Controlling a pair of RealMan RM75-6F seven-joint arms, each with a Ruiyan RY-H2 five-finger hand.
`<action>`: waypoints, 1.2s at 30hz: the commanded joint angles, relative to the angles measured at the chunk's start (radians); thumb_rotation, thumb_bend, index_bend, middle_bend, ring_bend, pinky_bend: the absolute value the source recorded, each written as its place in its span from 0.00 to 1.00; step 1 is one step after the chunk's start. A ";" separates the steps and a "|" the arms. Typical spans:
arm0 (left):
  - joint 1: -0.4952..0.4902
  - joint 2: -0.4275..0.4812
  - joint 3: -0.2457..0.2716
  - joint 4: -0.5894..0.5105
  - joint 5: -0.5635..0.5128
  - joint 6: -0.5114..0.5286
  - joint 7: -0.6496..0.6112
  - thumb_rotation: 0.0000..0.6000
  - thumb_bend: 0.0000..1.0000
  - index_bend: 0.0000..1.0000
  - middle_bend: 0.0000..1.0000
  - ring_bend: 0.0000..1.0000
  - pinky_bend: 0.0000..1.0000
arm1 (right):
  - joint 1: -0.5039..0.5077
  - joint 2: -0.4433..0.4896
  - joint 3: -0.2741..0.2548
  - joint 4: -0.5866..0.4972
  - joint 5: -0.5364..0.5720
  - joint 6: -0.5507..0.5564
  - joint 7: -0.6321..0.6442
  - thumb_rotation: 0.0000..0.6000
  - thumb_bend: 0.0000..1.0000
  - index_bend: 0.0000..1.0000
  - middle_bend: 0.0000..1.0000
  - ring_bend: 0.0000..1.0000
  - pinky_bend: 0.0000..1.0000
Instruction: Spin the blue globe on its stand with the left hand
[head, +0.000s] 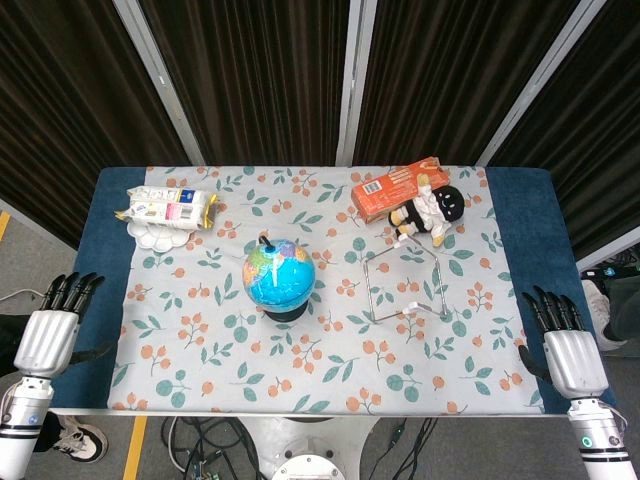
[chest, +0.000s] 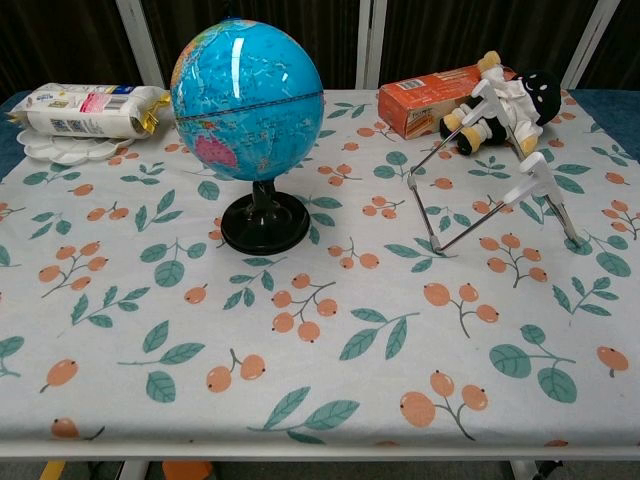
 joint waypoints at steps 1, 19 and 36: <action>0.000 0.001 0.000 0.000 0.000 0.000 -0.001 1.00 0.06 0.10 0.07 0.00 0.00 | 0.000 0.000 0.000 -0.001 0.000 -0.001 0.000 1.00 0.29 0.00 0.00 0.00 0.00; -0.087 0.028 -0.024 -0.088 0.132 0.000 0.042 1.00 0.06 0.10 0.07 0.00 0.00 | -0.003 0.010 0.001 0.001 0.008 0.000 -0.002 1.00 0.29 0.00 0.00 0.00 0.00; -0.367 -0.036 -0.073 -0.247 0.319 -0.225 0.199 1.00 0.06 0.10 0.07 0.00 0.00 | 0.003 -0.005 -0.002 0.020 0.016 -0.019 0.003 1.00 0.29 0.00 0.00 0.00 0.00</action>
